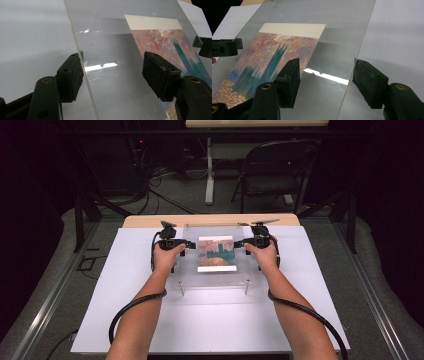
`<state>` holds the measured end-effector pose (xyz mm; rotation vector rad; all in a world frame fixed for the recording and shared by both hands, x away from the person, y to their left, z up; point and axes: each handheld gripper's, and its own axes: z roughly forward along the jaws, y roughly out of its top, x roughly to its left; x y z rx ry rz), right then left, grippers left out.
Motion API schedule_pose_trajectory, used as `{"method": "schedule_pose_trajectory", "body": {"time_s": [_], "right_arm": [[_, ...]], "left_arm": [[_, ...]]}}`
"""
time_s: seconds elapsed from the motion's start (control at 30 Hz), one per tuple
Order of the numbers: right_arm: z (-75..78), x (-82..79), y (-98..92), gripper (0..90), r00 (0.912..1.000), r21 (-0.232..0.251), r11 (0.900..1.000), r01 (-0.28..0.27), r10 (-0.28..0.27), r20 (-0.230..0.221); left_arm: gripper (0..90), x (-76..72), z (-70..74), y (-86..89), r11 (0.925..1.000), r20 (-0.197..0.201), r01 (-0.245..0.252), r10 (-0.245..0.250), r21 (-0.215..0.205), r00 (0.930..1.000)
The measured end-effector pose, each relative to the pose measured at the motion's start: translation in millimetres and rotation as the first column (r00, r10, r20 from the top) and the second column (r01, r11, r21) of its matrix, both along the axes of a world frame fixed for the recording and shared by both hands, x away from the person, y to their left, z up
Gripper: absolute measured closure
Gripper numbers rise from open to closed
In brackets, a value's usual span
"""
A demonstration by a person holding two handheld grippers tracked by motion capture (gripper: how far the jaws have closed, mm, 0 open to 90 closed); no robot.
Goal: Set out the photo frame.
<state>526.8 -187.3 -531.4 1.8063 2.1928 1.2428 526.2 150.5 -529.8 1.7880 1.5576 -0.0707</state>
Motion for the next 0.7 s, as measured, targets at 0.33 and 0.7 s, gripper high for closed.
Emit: {"method": "schedule_pose_trajectory", "body": {"time_s": [0.33,0.7], "right_arm": [[7.9,-3.5,3.5,39.6,0.9998,-0.023,1.000,0.020,-0.020,0.003],[22.6,-12.2,6.6,39.6,0.9990,-0.056,0.998,0.015,-0.013,0.042]], "left_arm": [[34.8,-3.3,7.2,-1.0,0.9999,0.011,-0.012,0.011,0.006,0.9999],[37.6,-12.0,21.2,0.3,0.9999,0.041,-0.013,0.013,0.010,0.9991]]}}
